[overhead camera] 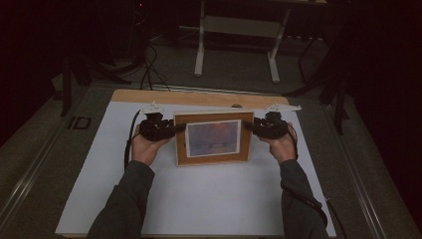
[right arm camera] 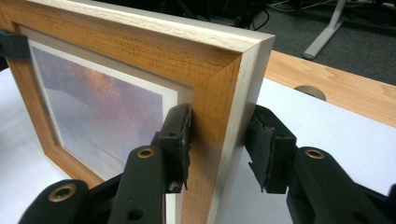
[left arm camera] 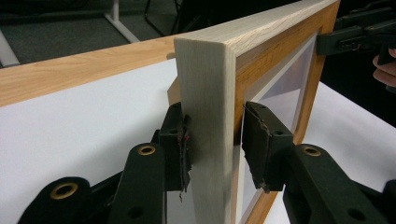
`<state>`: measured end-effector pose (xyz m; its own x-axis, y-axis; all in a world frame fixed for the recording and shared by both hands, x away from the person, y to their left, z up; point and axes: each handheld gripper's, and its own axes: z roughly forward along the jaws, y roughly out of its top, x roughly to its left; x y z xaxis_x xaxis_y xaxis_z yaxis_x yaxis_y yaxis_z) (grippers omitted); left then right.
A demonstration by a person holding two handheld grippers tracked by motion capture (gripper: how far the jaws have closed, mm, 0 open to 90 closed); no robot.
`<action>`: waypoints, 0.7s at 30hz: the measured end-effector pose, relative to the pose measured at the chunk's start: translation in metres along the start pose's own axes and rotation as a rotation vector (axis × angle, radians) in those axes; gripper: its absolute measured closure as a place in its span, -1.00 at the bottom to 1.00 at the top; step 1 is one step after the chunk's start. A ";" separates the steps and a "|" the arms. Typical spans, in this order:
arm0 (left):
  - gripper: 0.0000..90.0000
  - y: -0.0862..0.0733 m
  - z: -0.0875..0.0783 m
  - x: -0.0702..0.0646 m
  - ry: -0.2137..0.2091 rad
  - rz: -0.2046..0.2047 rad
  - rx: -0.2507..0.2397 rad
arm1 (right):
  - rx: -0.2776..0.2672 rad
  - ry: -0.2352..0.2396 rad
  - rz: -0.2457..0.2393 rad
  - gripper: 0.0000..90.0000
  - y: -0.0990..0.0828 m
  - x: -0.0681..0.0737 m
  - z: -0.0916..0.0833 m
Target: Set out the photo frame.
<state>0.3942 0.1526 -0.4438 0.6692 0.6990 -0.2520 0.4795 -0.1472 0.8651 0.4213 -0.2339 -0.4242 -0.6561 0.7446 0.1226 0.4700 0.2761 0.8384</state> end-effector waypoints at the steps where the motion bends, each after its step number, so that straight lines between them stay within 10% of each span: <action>1: 0.40 0.000 0.000 0.000 0.001 -0.001 -0.001 | 0.000 0.000 0.000 0.34 0.000 0.000 0.000; 21: 0.34 0.003 0.001 0.009 0.014 -0.012 -0.009 | 0.003 0.004 -0.001 0.35 0.000 0.006 0.001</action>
<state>0.4022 0.1573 -0.4436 0.6551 0.7107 -0.2565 0.4828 -0.1326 0.8656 0.4181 -0.2289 -0.4240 -0.6590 0.7418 0.1242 0.4713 0.2786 0.8368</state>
